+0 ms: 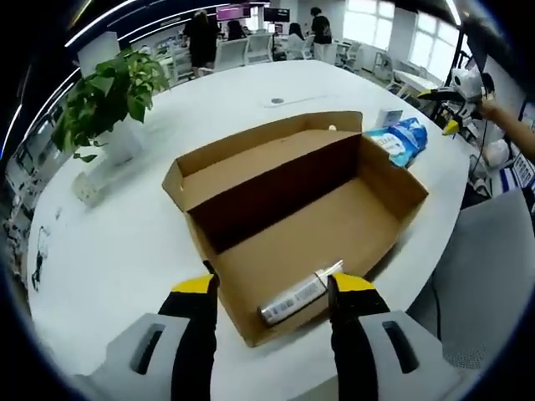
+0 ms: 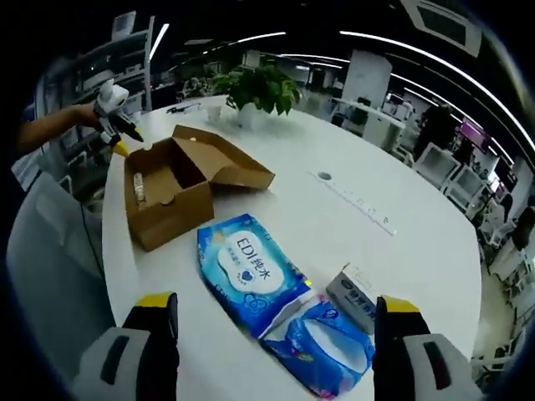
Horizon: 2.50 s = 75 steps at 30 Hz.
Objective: Operate the shoe box by opening the lid, removing the specified soft item, and placing it in the target area until the item is outside and the box remains undamaged.
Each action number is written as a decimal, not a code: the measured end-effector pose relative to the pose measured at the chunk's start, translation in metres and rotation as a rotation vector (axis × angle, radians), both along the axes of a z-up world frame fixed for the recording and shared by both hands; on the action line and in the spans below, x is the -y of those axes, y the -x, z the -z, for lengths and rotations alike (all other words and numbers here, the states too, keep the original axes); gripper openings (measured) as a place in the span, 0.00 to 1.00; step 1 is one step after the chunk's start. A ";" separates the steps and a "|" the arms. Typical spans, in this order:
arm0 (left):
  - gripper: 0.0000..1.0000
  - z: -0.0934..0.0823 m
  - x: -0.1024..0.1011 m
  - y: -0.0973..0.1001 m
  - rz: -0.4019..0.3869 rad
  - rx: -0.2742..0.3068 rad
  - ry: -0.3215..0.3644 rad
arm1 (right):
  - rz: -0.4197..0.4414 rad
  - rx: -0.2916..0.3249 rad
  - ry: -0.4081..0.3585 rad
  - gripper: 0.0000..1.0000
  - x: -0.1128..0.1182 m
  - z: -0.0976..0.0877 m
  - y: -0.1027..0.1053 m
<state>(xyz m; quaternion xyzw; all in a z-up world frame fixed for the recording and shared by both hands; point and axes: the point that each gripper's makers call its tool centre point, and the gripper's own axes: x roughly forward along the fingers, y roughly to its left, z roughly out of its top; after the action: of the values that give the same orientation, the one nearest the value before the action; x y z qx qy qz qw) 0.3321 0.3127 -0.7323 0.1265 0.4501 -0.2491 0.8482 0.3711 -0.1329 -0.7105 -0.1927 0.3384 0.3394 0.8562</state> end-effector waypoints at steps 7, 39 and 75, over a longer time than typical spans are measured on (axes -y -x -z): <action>0.61 -0.002 0.010 -0.002 0.100 -0.017 -0.012 | 0.059 0.019 -0.041 1.00 -0.002 -0.008 0.013; 0.64 0.007 0.021 -0.013 0.528 -0.112 -0.188 | 0.137 0.115 -0.129 1.00 -0.039 -0.039 0.090; 0.55 0.063 0.055 0.001 0.956 -0.271 -0.305 | 0.256 0.105 -0.153 1.00 -0.031 -0.033 0.123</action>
<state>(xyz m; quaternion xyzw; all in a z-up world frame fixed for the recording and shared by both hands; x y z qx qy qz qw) 0.3312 0.2582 -0.7954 0.4066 0.4788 -0.5545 0.5458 0.2477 -0.1024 -0.6778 -0.0996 0.2882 0.2416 0.9212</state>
